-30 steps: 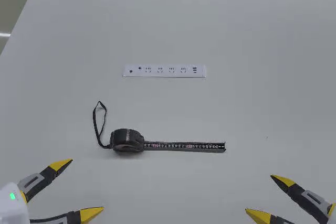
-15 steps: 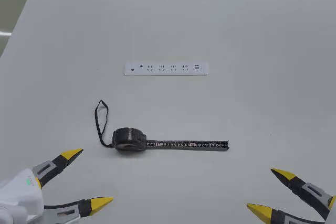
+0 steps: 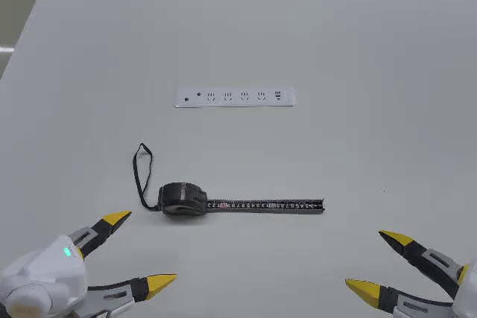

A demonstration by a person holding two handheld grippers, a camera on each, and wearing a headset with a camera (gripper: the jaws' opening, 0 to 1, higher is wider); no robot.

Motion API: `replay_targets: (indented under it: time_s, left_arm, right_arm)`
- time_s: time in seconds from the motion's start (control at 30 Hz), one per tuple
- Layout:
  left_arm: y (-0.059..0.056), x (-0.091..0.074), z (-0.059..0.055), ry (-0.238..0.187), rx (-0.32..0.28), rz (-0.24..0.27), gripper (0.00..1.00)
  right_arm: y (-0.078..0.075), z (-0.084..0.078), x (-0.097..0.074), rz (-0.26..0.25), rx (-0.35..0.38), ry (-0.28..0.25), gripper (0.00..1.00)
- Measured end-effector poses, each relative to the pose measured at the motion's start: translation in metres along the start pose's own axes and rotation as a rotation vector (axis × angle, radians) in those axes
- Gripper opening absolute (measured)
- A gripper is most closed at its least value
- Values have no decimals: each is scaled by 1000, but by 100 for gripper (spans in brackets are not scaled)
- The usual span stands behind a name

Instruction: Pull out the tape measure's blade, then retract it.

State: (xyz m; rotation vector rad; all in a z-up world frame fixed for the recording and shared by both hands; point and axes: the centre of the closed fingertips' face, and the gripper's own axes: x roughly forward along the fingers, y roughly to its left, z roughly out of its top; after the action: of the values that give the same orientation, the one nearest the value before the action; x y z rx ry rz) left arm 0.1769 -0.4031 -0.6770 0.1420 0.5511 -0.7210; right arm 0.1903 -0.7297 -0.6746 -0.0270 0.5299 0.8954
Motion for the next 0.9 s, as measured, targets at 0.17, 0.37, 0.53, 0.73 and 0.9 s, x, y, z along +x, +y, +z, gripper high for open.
replay_targets:
  time_s: [0.17, 0.37, 0.53, 0.73, 0.9]
  left_arm:
    - [1, 7, 3, 7, -12, 24, 77]
    - [1, 16, 5, 19, -22, 38, 77]
    - [6, 23, 9, 25, -50, 72, 77]
    - [13, 26, 10, 37, -60, 117, 76]
    - [19, 30, 9, 50, -68, 168, 77]
  right_arm:
    - [0, 0, 3, 5, 2, -3, 66]
    - [-2, 1, 7, 4, 5, -5, 66]
    - [-6, 3, 11, 5, 20, -14, 66]
    - [-8, 2, 14, 8, 25, -14, 66]
    - [-9, 4, 17, 9, 27, -15, 66]
